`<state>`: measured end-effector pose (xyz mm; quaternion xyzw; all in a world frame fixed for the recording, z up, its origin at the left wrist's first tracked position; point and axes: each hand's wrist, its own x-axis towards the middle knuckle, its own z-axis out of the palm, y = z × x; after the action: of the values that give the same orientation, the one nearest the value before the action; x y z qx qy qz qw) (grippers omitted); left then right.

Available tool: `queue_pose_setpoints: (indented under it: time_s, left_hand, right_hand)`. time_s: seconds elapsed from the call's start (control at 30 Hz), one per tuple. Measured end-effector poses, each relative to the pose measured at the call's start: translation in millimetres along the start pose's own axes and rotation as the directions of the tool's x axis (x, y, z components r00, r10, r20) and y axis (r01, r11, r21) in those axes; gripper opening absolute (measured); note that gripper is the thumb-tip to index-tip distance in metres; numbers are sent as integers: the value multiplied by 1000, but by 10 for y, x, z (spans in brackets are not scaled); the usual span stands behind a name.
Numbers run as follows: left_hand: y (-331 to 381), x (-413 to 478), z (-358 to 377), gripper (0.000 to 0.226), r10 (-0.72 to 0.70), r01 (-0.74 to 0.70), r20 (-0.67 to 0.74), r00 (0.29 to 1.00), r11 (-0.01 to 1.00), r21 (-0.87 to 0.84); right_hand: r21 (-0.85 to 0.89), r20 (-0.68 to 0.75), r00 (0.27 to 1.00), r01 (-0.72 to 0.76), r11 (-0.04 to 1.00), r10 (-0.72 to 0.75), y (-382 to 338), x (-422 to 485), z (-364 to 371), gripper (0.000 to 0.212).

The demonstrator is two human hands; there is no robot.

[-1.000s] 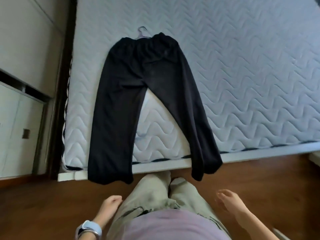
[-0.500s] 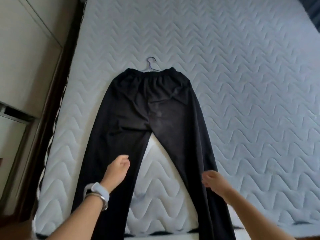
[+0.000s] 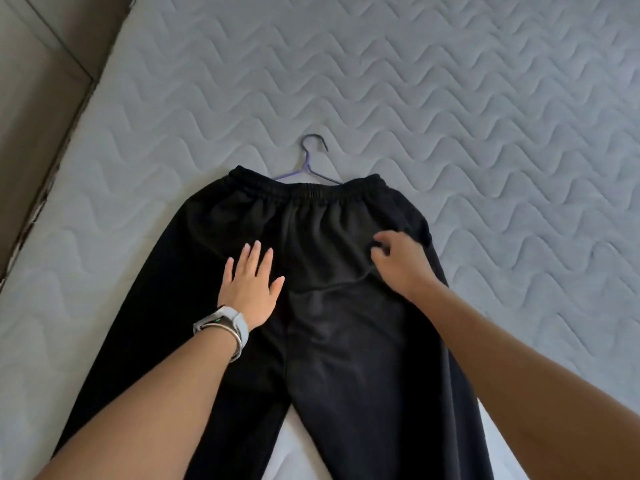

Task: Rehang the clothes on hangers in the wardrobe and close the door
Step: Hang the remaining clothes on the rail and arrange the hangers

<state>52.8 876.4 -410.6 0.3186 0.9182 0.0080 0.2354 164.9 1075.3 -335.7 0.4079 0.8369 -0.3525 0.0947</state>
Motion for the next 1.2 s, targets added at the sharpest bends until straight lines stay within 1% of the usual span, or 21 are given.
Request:
queue_pose_setpoints:
  time_s: [0.1,0.2,0.27,0.33,0.4,0.5,0.57,0.67,0.73,0.77,0.83,0.87,0.9,0.93,0.97,1.0,1.03,1.07,1.1,1.17,1.2]
  left_hand:
    - [-179,122,247,62,57,-47,-62,996,988,147]
    - [-336,168,493,64,105,-94,-82,991,988,123]
    - [-361,230,530,63,136,-114,-159,978,984,139]
    - [-388,225,554,62,166,-136,-174,971,976,168]
    - [-394,204,562,60,174,-141,-188,967,974,174]
    - [-385,227,560,59,158,-122,-211,965,977,173]
    - [-369,208,560,57,157,-120,-218,963,978,170]
    - [-336,197,499,54,128,-98,-187,974,982,161]
    - [-261,160,333,54,75,-59,-111,991,989,136]
    - [-188,122,210,54,42,-38,-46,998,995,90]
    - [13,-119,-131,51,-12,15,20,1000,987,-159]
    - [115,-327,-340,45,-14,-5,-56,998,946,-324]
    - [213,-606,-561,37,-23,-81,-215,976,883,-463]
    - [324,-931,-800,29,-41,-189,-374,926,809,-557]
    - [452,-1264,-1053,24,-53,-292,-470,881,722,-628]
    - [584,-1576,-1321,22,-48,-354,-487,872,625,-696]
    - [711,-1861,-1592,18,-21,-369,-445,895,524,-768]
    - [832,-2104,-1862,12,33,-344,-365,930,420,-840]
    - [948,-2314,-2119,17,90,-327,-315,945,343,-881]
    - [1116,-2663,-2539,37,157,-313,-276,948,307,-899]
    - [1179,-2862,-2732,40,145,-303,-271,952,284,-910]
  right_hand:
    - [-67,-58,992,104,992,-108,-147,541,134,43]
    - [-105,-135,970,188,977,-201,-328,1090,275,43]
    - [-129,-153,955,236,963,-255,-452,1472,378,43]
    - [-196,-91,976,178,964,-199,-595,1674,469,42]
    - [-219,-84,989,98,971,-119,-672,1710,503,37]
    - [-202,-63,990,108,973,-123,-689,1503,471,26]
    - [-113,-71,986,145,983,-153,-678,1242,372,24]
    - [29,-93,979,187,982,-184,-687,697,112,24]
    - [68,-84,979,191,979,-185,-670,283,-51,20]
    - [79,-79,983,174,982,-168,-660,72,-121,17]
    - [158,-85,991,115,981,-103,-669,-368,-282,21]
    - [246,-93,994,73,966,-52,-698,-598,-388,26]
    - [353,-85,996,30,935,1,-744,-832,-509,31]
    - [450,-59,997,-17,893,48,-805,-1067,-644,33]
    - [524,-12,997,-61,849,78,-880,-1319,-786,30]
    - [576,38,995,-95,812,89,-969,-1580,-915,24]
    - [609,83,994,-109,785,74,-1071,-1847,-1030,18]
    - [628,113,992,-112,770,52,-1181,-2126,-1132,15]
    - [632,128,992,-97,769,21,-1292,-2406,-1224,12]
    - [630,101,993,-17,777,-60,-1502,-2956,-1405,19]
    - [640,67,992,38,767,-106,-1599,-3212,-1492,22]
